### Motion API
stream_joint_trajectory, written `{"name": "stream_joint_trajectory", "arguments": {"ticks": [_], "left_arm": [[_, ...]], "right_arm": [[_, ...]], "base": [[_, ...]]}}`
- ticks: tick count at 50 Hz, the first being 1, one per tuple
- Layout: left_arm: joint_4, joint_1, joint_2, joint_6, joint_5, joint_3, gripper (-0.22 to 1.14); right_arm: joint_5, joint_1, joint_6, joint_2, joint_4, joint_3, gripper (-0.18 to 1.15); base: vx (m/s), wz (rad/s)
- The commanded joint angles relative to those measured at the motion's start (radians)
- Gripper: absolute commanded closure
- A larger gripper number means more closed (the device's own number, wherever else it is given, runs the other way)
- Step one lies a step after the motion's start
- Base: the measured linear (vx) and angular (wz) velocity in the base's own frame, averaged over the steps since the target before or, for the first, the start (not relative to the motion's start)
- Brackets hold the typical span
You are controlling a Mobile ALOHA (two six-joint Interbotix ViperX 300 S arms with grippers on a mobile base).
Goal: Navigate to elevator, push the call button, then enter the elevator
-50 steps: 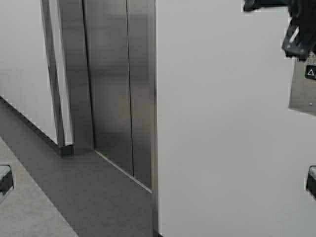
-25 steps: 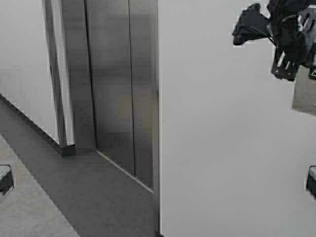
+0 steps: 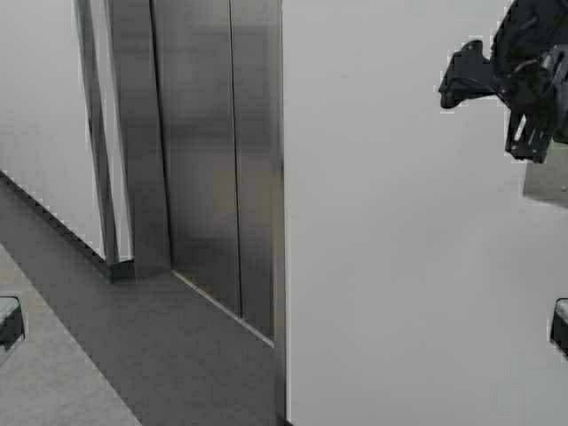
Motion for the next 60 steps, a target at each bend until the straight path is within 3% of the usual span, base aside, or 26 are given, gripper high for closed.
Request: {"name": "stream_joint_trajectory", "arguments": {"ticks": [1,41,51,60], "left_arm": [[-0.002,0.0,0.008,0.005,-0.005,-0.018,0.89],[0.002,0.0,0.02,0.018,0.0,-0.02,0.89],[0.0,0.0,0.017,0.012,0.005,-0.02,0.9],[-0.002,-0.002,0.011,-0.006,0.015,-0.023,0.9]], "right_arm": [[-0.017,-0.037,-0.005,0.017,-0.029,-0.058,0.91],[-0.058,-0.152,-0.083,0.137,-0.126,-0.21,0.91],[-0.057,-0.078,-0.074,0.048,-0.106,-0.115,0.91],[-0.057,0.055,-0.083,-0.104,-0.006,-0.021,0.91]], "base": [[0.0,0.0],[0.0,0.0],[0.0,0.0],[0.0,-0.01]]}}
